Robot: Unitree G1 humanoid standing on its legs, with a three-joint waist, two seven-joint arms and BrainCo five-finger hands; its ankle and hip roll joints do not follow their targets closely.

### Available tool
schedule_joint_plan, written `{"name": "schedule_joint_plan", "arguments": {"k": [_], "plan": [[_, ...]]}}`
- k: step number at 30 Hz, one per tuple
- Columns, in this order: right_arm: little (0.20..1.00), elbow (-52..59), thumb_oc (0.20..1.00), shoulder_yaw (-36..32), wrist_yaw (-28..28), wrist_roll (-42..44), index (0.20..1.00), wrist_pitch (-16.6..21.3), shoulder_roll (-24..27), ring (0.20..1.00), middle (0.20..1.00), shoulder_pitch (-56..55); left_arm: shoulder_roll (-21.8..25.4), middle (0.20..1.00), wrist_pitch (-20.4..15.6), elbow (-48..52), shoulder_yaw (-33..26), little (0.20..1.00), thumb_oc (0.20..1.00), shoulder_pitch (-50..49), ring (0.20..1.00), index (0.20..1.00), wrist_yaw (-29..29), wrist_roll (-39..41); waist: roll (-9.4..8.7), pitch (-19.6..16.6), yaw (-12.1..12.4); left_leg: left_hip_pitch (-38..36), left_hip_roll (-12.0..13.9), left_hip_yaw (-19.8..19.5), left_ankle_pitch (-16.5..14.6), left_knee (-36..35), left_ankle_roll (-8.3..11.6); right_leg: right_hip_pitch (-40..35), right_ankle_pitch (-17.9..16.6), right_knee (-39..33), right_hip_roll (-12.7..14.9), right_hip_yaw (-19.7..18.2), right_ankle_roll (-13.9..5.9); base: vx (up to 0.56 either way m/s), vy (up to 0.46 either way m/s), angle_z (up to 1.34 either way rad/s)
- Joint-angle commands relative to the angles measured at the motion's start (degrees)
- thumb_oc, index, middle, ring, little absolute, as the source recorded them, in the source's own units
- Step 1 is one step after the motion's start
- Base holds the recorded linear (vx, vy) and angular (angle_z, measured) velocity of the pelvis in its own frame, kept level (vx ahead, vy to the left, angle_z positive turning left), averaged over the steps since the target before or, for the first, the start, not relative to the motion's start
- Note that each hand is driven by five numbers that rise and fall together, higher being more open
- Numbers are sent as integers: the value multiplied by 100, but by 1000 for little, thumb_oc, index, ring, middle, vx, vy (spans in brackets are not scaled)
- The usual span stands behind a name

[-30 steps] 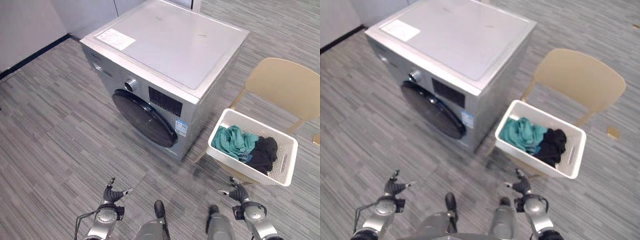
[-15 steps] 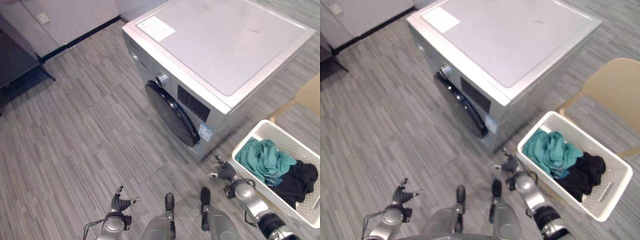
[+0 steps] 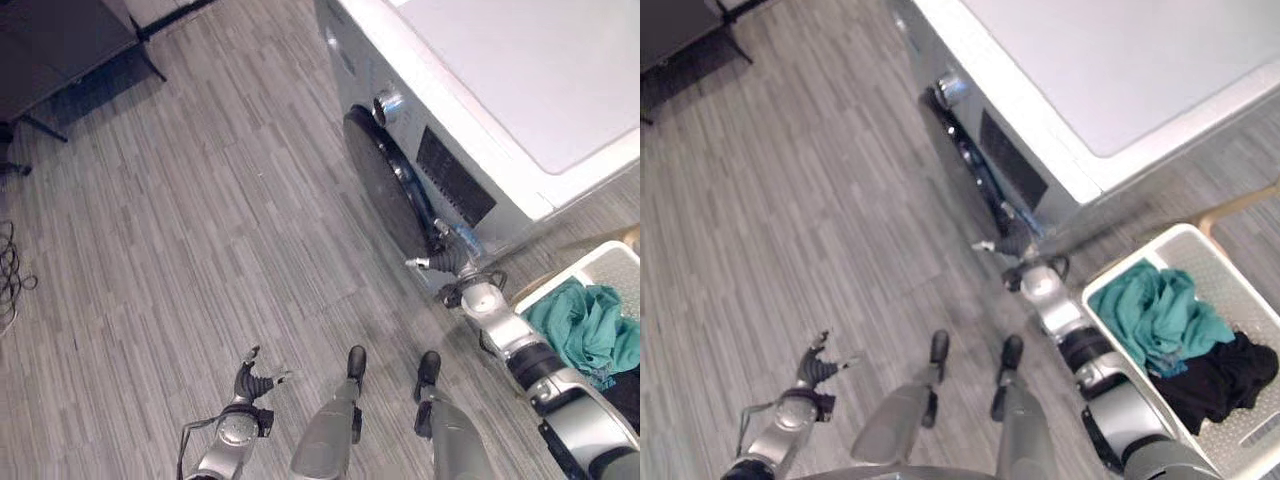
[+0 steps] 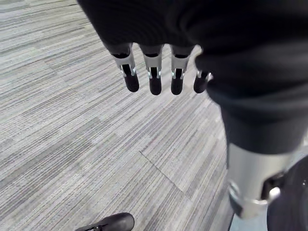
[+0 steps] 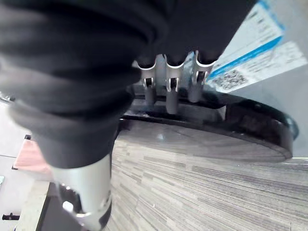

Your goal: Grab the laundry basket,head to the washer,open it,put in the laundry and shut it.

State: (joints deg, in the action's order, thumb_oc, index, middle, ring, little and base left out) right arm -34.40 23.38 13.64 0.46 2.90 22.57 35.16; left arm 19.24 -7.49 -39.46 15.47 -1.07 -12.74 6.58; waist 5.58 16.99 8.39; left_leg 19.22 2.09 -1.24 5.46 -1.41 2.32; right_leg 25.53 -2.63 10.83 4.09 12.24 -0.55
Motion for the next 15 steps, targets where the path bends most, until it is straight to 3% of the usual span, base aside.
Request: {"name": "schedule_joint_plan", "arguments": {"k": [1, 10, 15], "plan": [[1000, 18, 1000, -376, 699, 271, 1000, 236, 286, 1000, 1000, 490, 387, 1000, -222, 191, 69, 1000, 1000, 162, 1000, 1000, -236, 156, -426, 101, 91, -204, -325, 160, -298, 163, -67, -728, -127, -988, 387, -142, -624, 29, 13, 16], [1000, -463, 1000, 19, 605, 697, 1000, 223, -104, 1000, 1000, 1255, 410, 1000, -236, 243, 327, 1000, 1000, 536, 1000, 1000, -296, 359, -401, 345, 329, 182, -411, -5, -277, 221, -109, -401, -114, -893, 434, -104, -633, 8, 25, 6], [1000, -211, 1000, 536, 419, 919, 1000, 318, -1064, 1000, 1000, 1717, 310, 1000, -185, 126, 508, 1000, 1000, 876, 1000, 1000, -355, 537, -378, 463, 610, 303, -453, -195, -303, 338, -156, -378, 16, -717, 488, 50, -634, 13, 15, 7]]}}
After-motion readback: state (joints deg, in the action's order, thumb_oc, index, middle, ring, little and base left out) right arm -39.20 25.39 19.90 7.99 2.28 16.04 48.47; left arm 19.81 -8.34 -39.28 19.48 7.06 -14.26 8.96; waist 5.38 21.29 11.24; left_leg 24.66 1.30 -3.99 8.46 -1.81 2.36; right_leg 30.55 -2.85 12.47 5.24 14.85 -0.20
